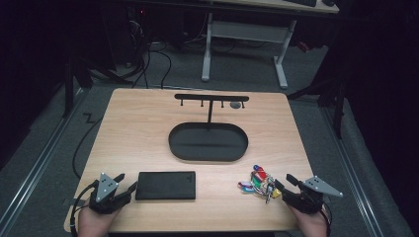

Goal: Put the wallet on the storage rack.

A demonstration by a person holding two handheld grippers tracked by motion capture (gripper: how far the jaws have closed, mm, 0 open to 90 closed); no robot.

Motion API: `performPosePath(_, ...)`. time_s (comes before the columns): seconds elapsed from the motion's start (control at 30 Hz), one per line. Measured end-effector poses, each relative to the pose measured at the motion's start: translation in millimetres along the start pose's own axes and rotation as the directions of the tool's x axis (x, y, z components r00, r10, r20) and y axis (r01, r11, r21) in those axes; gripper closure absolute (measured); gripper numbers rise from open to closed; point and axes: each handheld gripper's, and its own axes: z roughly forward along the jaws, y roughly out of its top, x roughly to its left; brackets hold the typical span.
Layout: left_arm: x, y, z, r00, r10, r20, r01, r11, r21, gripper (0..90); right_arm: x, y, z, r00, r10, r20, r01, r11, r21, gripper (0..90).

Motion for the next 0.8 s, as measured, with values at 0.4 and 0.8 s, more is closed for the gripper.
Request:
performPosePath(0.4,0.6,-1.4,9.9,0.9997,-0.018,0.017,0.017,0.9985,0.053,46.3,-2.1,-3.9,-4.7,0.9992,-0.037,0.014,0.037,0.999,-0.002,42.8)
performPosePath(0.8,4.0,-4.7,9.4,0.9992,-0.036,0.015,0.035,0.994,0.104,50.4,-0.2,-3.0,-0.7,0.9985,-0.054,0.01,0.054,0.999,0.007,42.8)
